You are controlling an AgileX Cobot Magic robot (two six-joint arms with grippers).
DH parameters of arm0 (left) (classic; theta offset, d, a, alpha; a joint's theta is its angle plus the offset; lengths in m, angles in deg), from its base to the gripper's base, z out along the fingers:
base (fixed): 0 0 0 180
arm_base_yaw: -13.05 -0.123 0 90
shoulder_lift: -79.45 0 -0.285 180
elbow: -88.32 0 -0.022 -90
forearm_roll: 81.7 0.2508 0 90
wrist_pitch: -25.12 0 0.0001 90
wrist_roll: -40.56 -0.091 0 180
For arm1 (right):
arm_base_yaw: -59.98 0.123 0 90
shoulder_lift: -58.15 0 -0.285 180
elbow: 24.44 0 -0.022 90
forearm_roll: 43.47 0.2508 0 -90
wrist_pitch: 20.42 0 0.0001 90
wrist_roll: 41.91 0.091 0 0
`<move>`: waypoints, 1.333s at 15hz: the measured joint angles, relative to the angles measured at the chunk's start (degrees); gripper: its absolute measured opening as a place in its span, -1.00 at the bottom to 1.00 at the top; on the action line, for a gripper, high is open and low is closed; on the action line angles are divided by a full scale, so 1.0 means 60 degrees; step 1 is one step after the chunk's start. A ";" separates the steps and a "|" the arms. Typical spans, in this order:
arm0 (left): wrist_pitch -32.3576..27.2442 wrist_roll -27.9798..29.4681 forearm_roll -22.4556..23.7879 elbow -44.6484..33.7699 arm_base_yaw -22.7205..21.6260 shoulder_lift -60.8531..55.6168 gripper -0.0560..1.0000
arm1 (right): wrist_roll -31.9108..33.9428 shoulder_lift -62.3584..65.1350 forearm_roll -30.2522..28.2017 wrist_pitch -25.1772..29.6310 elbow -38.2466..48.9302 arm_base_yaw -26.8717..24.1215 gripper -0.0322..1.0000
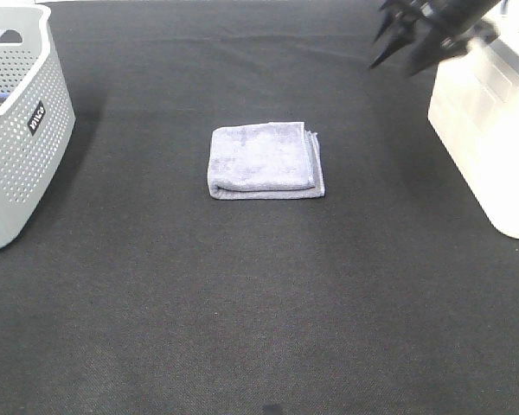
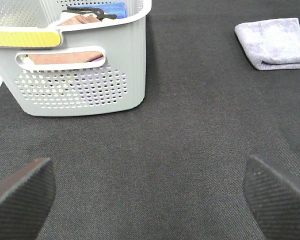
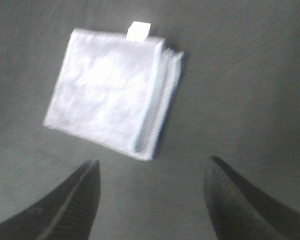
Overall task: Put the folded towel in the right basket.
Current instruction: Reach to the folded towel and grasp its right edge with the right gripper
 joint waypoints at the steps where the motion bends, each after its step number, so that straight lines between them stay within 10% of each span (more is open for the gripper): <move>1: 0.0000 0.0000 0.0000 0.0000 0.0000 0.0000 0.94 | 0.0000 -0.0506 0.0325 0.0334 -0.0458 0.0000 0.19; 20: 0.0000 0.0000 0.0000 0.0000 0.0000 0.0000 0.94 | 0.0277 -0.5605 0.1031 0.0888 -0.4125 0.0602 0.32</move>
